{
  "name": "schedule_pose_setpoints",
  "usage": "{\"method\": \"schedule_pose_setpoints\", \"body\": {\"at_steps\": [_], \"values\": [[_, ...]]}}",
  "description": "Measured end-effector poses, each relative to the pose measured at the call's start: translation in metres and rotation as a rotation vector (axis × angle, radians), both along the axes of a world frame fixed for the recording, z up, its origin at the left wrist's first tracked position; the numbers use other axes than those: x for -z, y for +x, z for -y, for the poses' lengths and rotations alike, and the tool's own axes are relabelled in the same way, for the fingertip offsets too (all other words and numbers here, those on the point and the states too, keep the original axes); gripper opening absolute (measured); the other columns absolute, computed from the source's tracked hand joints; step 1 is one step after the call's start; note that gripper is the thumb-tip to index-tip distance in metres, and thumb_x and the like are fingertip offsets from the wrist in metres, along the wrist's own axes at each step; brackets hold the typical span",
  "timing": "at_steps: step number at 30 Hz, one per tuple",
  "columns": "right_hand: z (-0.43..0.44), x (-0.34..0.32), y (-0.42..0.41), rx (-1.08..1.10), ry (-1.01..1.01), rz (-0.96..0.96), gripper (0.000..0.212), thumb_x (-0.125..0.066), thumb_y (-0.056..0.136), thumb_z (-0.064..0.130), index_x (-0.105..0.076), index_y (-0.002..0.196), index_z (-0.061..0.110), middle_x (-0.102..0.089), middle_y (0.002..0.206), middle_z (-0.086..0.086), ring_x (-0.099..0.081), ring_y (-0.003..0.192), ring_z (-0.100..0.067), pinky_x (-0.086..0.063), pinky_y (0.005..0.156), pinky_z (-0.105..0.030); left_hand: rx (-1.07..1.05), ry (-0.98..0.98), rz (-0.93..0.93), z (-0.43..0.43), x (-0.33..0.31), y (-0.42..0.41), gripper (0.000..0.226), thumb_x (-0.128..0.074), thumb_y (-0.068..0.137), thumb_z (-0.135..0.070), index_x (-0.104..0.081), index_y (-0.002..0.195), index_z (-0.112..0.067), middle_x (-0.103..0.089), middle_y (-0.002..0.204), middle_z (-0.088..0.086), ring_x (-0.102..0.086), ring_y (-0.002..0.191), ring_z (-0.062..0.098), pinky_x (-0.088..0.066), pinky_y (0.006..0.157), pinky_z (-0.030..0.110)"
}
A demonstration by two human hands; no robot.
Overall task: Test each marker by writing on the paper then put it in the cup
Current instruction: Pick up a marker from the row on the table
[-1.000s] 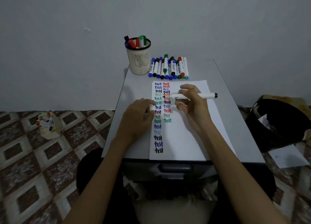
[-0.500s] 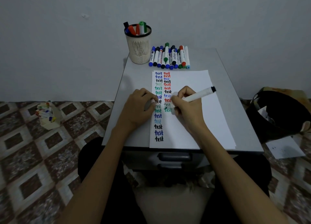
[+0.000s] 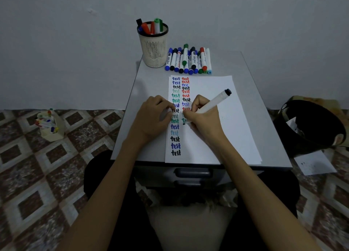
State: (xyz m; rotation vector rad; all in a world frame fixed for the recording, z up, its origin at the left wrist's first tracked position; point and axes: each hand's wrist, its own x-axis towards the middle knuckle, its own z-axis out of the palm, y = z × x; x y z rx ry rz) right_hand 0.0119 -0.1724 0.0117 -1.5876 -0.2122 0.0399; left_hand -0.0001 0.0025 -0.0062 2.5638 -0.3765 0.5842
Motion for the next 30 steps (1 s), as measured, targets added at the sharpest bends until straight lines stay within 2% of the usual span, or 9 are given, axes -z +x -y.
{"method": "schedule_pose_setpoints", "body": {"at_steps": [2, 4, 10, 14, 16, 20, 25, 28, 30], "values": [[-0.0007, 0.0008, -0.0007, -0.005, -0.028, 0.001, 0.029, -0.066, 0.078, -0.003, -0.042, 0.067, 0.009, -0.067, 0.091, -0.022, -0.067, 0.102, -0.029, -0.058, 0.075, -0.056, -0.001, -0.002, -0.001, 0.0002, -0.0003, 0.0, 0.021, -0.053, 0.087, -0.028, -0.062, 0.099, -0.014, -0.056, 0.097, 0.004, -0.049, 0.088, 0.017, -0.048, 0.076, 0.038], [-0.0014, 0.0017, -0.0011, -0.012, -0.062, 0.012, 0.03, -0.066, 0.079, -0.004, -0.042, 0.068, 0.009, -0.069, 0.094, -0.016, -0.066, 0.105, -0.023, -0.059, 0.076, -0.052, -0.001, -0.004, 0.0, 0.0003, -0.0002, 0.0, 0.019, -0.053, 0.087, -0.027, -0.062, 0.099, -0.015, -0.056, 0.096, 0.004, -0.05, 0.088, 0.017, -0.049, 0.075, 0.04], [-0.0059, 0.0042, -0.0012, 0.005, -0.13, 0.068, 0.026, -0.06, 0.078, -0.006, -0.038, 0.069, 0.005, -0.059, 0.089, -0.03, -0.063, 0.098, -0.037, -0.058, 0.076, -0.053, 0.001, 0.0, -0.004, 0.0001, 0.0, 0.0001, 0.021, -0.053, 0.087, -0.027, -0.063, 0.099, -0.014, -0.057, 0.097, 0.004, -0.051, 0.089, 0.019, -0.049, 0.076, 0.041], [-0.0028, 0.0027, -0.0013, 0.023, -0.106, 0.077, 0.031, -0.061, 0.082, -0.007, -0.04, 0.067, 0.011, -0.063, 0.081, -0.016, -0.067, 0.095, -0.025, -0.06, 0.075, -0.042, -0.003, 0.002, -0.004, 0.0, 0.0002, 0.0004, 0.022, -0.052, 0.087, -0.028, -0.063, 0.099, -0.014, -0.057, 0.097, 0.004, -0.05, 0.089, 0.017, -0.048, 0.076, 0.039], [-0.0041, 0.0047, -0.0014, 0.021, -0.135, 0.089, 0.027, -0.062, 0.081, -0.003, -0.041, 0.069, 0.009, -0.062, 0.081, -0.019, -0.067, 0.093, -0.026, -0.06, 0.076, -0.047, -0.005, 0.001, 0.0, 0.0004, -0.0004, 0.0002, 0.02, -0.053, 0.087, -0.027, -0.063, 0.099, -0.015, -0.057, 0.097, 0.004, -0.05, 0.088, 0.018, -0.048, 0.075, 0.04], [-0.005, 0.0035, -0.0022, -0.003, -0.149, 0.062, 0.026, -0.062, 0.076, -0.001, -0.04, 0.066, 0.009, -0.057, 0.085, -0.032, -0.062, 0.094, -0.042, -0.057, 0.075, -0.056, -0.005, 0.006, 0.002, 0.0011, -0.0008, -0.0005, 0.018, -0.053, 0.087, -0.025, -0.062, 0.099, -0.014, -0.057, 0.097, 0.004, -0.051, 0.088, 0.019, -0.048, 0.074, 0.04], [-0.0028, 0.0009, -0.0034, 0.031, -0.11, 0.067, 0.035, -0.062, 0.08, -0.01, -0.038, 0.065, 0.011, -0.063, 0.085, -0.023, -0.067, 0.097, -0.02, -0.06, 0.074, -0.039, -0.012, 0.012, -0.006, 0.0008, -0.0004, 0.0004, 0.02, -0.051, 0.088, -0.028, -0.062, 0.099, -0.015, -0.057, 0.097, 0.004, -0.05, 0.088, 0.017, -0.047, 0.076, 0.037], [-0.0029, 0.0019, -0.005, 0.024, -0.106, 0.065, 0.032, -0.061, 0.082, -0.009, -0.038, 0.068, 0.009, -0.064, 0.089, -0.022, -0.067, 0.099, -0.019, -0.06, 0.076, -0.04, -0.017, 0.011, -0.004, 0.0011, -0.0003, 0.0003, 0.021, -0.051, 0.088, -0.027, -0.063, 0.098, -0.014, -0.057, 0.097, 0.004, -0.05, 0.088, 0.018, -0.046, 0.076, 0.036], [-0.0021, 0.0021, -0.0048, 0.025, -0.103, 0.08, 0.032, -0.06, 0.082, -0.01, -0.038, 0.068, 0.009, -0.063, 0.084, -0.02, -0.067, 0.098, -0.019, -0.06, 0.073, -0.036, -0.019, 0.015, -0.007, 0.0015, -0.0004, 0.0, 0.022, -0.051, 0.088, -0.028, -0.063, 0.099, -0.013, -0.057, 0.097, 0.005, -0.05, 0.088, 0.017, -0.046, 0.075, 0.035]]}}
